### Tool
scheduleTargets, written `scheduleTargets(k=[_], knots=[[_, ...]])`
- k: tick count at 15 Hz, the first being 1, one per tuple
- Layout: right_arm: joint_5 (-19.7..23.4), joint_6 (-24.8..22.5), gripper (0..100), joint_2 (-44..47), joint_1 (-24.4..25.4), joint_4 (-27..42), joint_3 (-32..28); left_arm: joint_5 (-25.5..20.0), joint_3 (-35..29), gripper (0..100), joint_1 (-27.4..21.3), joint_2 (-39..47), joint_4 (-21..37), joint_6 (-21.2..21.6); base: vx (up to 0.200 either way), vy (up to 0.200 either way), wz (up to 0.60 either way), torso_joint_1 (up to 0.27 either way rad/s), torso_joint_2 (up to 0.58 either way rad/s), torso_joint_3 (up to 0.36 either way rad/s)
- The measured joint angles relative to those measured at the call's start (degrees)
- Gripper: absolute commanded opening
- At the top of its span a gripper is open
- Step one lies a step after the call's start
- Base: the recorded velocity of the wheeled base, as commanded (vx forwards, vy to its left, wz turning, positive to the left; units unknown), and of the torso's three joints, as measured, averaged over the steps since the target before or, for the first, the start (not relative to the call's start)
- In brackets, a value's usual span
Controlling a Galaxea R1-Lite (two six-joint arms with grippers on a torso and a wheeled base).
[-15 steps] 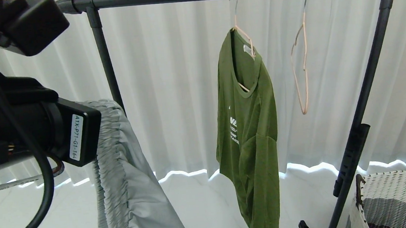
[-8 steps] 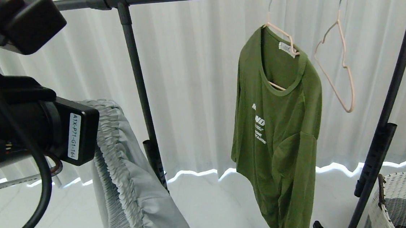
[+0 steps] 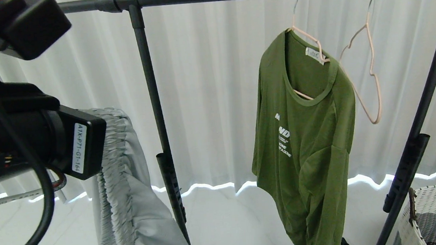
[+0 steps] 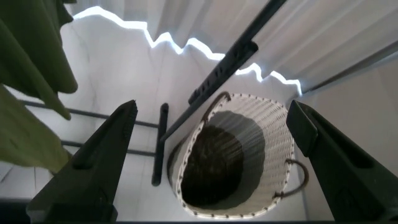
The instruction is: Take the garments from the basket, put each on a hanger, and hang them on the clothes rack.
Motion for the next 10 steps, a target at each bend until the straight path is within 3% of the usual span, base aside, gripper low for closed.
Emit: scheduleTargets(k=[10], knots=[[0.0, 0.09, 100, -0.43, 0.0, -1.12, 0.22, 0.11, -0.11, 0, -0.11, -0.11, 0.02, -0.01, 0.0, 0.0, 0.0, 0.176, -0.45, -0.282]])
